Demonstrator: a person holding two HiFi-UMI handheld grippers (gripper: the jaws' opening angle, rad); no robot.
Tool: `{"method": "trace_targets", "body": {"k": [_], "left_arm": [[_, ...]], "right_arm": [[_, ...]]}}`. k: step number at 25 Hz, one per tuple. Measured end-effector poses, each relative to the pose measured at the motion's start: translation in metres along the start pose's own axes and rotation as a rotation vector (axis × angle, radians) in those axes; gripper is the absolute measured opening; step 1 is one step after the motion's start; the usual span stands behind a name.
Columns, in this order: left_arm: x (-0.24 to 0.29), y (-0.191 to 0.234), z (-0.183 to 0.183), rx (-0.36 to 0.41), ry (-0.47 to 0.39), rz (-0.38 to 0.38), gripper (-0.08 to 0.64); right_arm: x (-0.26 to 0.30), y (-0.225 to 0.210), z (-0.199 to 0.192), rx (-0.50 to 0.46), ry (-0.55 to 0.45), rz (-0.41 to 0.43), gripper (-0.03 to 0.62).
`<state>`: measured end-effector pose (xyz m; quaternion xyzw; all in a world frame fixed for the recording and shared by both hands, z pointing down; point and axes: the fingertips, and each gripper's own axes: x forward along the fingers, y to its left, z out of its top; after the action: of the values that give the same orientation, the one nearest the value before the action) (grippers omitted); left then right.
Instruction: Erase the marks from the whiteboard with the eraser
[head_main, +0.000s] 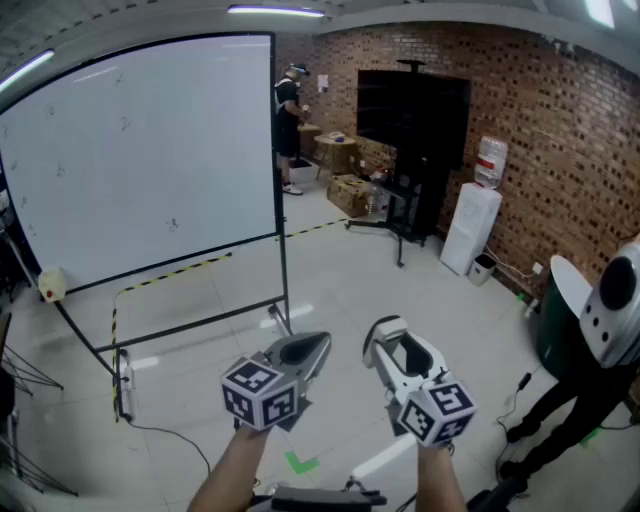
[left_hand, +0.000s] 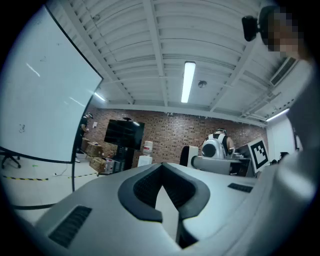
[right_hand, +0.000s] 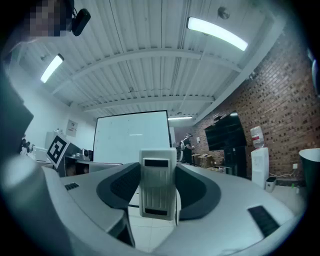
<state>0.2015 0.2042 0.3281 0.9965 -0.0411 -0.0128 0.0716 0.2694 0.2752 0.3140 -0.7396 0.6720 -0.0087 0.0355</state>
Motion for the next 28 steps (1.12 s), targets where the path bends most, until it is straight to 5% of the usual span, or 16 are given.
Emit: {"method": "trace_targets", "body": {"k": [16, 28], "left_arm": [[-0.147, 0.154, 0.037, 0.018, -0.047, 0.349, 0.002], [-0.218, 0.245, 0.043, 0.021, -0.045, 0.399, 0.002]], "right_arm": [[0.157, 0.160, -0.004, -0.026, 0.007, 0.370, 0.232], [0.237, 0.234, -0.012, -0.045, 0.031, 0.392, 0.232]]}}
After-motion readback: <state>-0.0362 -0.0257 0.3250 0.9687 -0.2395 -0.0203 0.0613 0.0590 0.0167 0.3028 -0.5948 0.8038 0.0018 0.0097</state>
